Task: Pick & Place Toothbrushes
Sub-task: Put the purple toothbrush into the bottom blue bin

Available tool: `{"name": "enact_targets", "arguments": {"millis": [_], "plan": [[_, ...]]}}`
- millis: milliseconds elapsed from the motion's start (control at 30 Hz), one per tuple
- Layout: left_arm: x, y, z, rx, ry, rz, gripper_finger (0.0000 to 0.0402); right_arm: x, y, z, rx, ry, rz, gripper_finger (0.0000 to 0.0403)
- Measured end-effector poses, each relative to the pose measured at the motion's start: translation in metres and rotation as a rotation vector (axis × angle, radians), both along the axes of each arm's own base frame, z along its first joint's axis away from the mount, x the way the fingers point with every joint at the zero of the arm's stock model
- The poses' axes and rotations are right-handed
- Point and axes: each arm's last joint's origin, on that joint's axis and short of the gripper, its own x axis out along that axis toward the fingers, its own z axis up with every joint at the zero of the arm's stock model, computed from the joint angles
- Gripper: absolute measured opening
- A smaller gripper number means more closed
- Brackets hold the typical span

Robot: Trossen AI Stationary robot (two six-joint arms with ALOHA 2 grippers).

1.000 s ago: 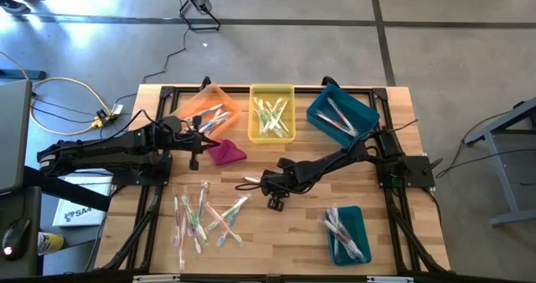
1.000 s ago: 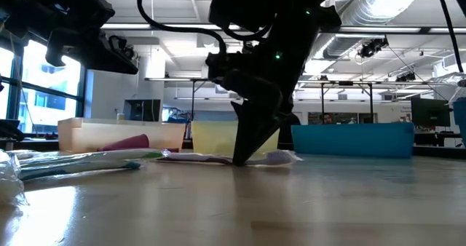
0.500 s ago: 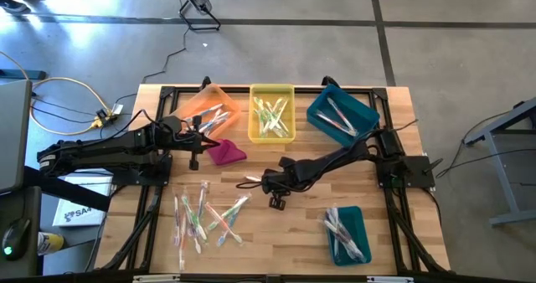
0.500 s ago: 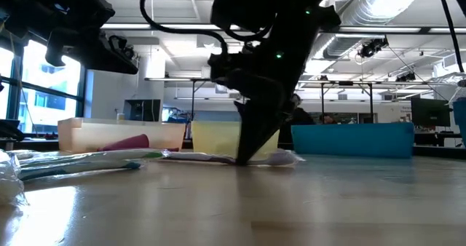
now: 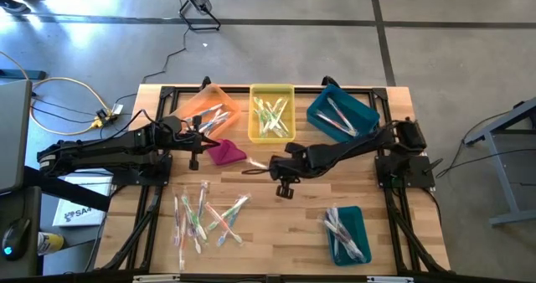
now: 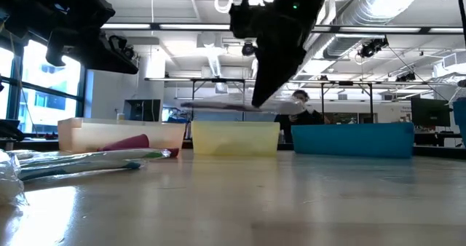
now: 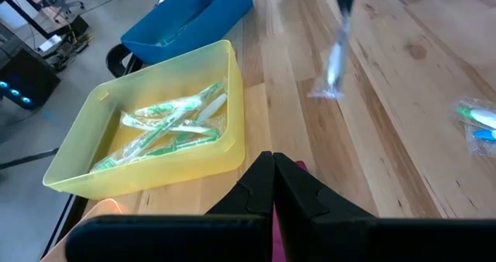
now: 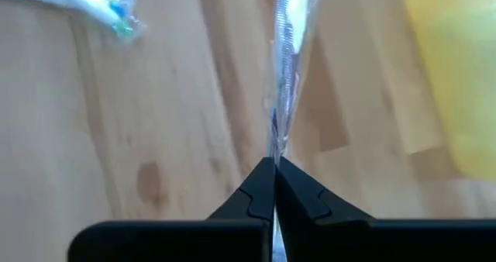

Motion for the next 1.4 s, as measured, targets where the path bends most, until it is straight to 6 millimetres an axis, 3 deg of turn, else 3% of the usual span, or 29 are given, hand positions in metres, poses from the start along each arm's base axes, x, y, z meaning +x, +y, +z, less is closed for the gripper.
{"name": "enact_targets", "arguments": {"millis": [400,600,733,1100,1400], "plan": [[0.001,0.0,0.001,0.004,-0.015,0.0,0.0,-0.032,-0.023,0.067,-0.073,-0.119,0.006,0.0003],[0.007,0.002,0.014,0.003,-0.154,0.012,0.0,-0.041,-0.041,0.09,-0.126,-0.198,0.009,0.0004],[0.013,0.004,0.024,-0.043,-0.277,0.026,0.0012,-0.041,-0.051,0.093,-0.152,-0.213,0.017,0.0004],[0.021,0.028,0.009,-0.209,-0.21,0.153,0.0117,-0.04,-0.056,0.094,-0.202,-0.206,0.081,0.0004],[0.03,0.041,0.017,-0.207,-0.336,-0.02,0.0125,-0.041,-0.056,0.094,-0.231,-0.184,0.133,0.0004]]}}
